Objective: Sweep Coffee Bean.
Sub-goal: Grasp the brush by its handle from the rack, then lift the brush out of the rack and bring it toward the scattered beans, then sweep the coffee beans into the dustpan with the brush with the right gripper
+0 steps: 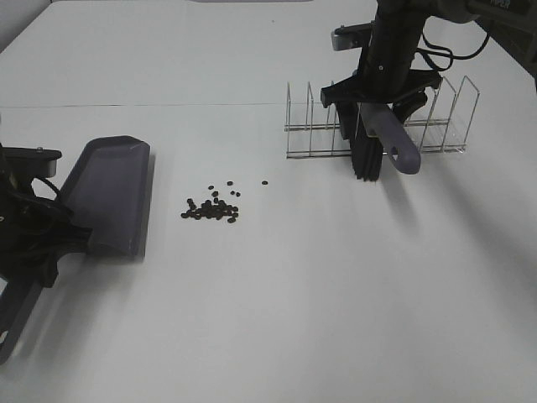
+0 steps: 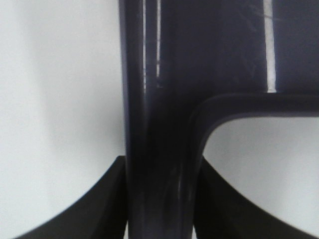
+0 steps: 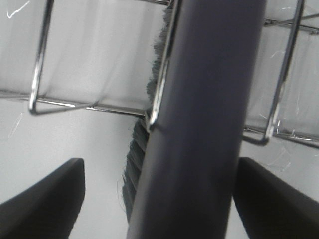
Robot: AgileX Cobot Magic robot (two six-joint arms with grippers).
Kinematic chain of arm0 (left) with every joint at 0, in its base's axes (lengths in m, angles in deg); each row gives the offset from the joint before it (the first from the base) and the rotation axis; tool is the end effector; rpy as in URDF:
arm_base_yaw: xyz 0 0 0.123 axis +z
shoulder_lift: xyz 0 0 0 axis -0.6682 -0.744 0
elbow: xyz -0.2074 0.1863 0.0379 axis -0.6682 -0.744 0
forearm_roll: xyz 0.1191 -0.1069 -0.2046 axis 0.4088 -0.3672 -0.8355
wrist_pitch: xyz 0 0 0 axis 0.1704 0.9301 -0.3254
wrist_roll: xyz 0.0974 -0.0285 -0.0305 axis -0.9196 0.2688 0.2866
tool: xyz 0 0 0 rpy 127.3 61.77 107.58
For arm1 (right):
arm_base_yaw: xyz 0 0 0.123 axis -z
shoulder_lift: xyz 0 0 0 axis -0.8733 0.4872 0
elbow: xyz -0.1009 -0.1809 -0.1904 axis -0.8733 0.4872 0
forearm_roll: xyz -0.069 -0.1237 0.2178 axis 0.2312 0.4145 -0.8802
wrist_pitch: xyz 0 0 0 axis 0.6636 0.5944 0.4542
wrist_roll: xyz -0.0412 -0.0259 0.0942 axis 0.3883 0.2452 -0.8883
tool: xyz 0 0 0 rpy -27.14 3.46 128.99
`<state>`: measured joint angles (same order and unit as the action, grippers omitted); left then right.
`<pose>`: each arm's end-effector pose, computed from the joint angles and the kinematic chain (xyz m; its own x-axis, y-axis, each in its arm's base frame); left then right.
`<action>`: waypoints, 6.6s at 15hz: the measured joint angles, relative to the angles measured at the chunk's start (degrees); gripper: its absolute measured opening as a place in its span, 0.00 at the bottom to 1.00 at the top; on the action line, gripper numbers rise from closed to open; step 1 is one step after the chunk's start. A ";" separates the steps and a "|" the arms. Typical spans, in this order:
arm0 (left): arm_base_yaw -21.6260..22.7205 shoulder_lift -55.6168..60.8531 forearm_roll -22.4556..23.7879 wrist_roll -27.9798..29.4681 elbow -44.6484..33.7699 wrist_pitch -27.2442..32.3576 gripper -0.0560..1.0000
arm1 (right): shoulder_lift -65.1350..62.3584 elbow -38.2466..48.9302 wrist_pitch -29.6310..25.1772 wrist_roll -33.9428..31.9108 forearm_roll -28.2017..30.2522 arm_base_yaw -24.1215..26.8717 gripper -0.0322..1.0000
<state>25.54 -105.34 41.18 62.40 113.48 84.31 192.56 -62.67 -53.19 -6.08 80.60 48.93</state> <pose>0.2901 -0.0792 0.0962 -0.9990 0.0126 -0.0431 0.0106 0.9990 0.0444 0.5150 0.0957 0.1299 -0.9625 -0.1656 -0.2149 -0.1450 0.9835 -0.1084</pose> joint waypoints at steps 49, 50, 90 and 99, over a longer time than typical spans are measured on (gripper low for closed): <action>0.00 0.00 3.95 -2.75 0.00 1.43 0.37 | -46.35 53.80 3.09 -6.42 -2.52 -0.23 0.38; 0.00 0.00 4.41 -2.81 0.00 1.43 0.37 | -46.35 55.46 4.98 -7.62 -2.58 -0.23 0.38; -7.85 -11.29 11.75 -4.07 12.95 8.42 0.37 | -4.41 15.53 -0.57 -3.15 -4.70 -20.80 0.38; -7.85 -11.29 9.63 -4.47 12.95 10.31 0.37 | -0.63 13.24 14.27 6.25 -27.50 -20.68 0.38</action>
<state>17.69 -116.62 50.81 57.93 126.43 94.62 191.93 -49.43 -38.93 0.17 53.09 28.24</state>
